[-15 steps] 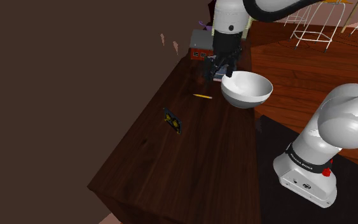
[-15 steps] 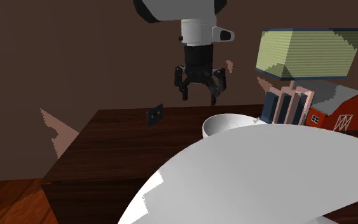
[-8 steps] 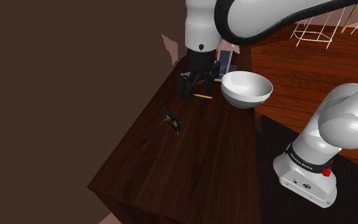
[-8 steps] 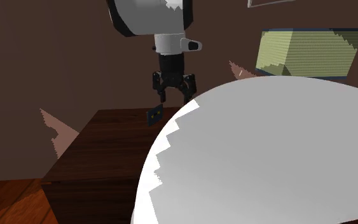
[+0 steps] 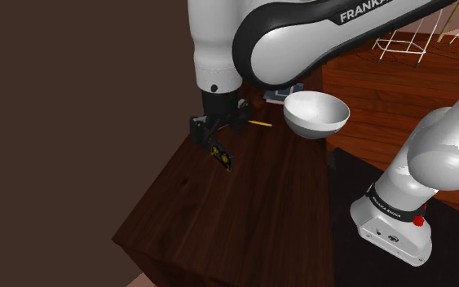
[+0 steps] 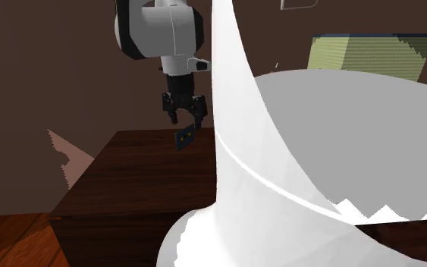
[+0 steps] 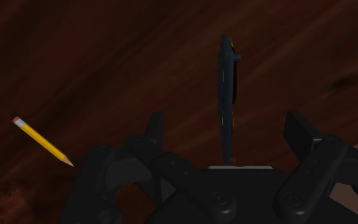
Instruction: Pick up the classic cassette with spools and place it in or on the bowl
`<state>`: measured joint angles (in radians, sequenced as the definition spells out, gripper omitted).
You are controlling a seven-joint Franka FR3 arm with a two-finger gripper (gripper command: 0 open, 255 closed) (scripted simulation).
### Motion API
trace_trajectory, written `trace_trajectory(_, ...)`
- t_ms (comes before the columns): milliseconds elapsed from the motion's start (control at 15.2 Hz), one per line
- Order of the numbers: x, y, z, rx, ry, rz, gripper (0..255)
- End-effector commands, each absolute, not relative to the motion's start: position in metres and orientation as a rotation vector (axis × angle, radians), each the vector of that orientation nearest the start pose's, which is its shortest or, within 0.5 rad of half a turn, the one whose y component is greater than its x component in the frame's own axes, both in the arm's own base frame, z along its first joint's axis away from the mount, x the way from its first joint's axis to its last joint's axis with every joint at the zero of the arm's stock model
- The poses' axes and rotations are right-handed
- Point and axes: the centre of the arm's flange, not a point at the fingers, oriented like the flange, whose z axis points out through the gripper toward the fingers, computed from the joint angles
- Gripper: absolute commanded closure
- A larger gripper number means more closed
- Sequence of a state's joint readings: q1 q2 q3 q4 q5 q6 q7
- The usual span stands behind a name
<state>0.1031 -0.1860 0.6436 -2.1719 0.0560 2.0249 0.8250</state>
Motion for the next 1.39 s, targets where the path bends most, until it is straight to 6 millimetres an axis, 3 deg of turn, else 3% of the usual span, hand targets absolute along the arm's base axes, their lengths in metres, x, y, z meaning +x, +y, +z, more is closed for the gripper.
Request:
trace_trajectory(0, 0.364, 0.358, 0.448, -3.175, 0.178, -0.074, 0)
trace_trajectory(396, 0.365, 0.357, 0.418, -3.175, 0.178, -0.074, 0)
trace_trajectory(858, 0.365, 0.357, 0.418, -3.175, 0.178, -0.074, 0)
trace_trajectory(924, 0.365, 0.357, 0.418, -3.175, 0.178, -0.074, 255)
trace_trajectory(1320, 0.365, 0.357, 0.418, -3.175, 0.178, -0.074, 255)
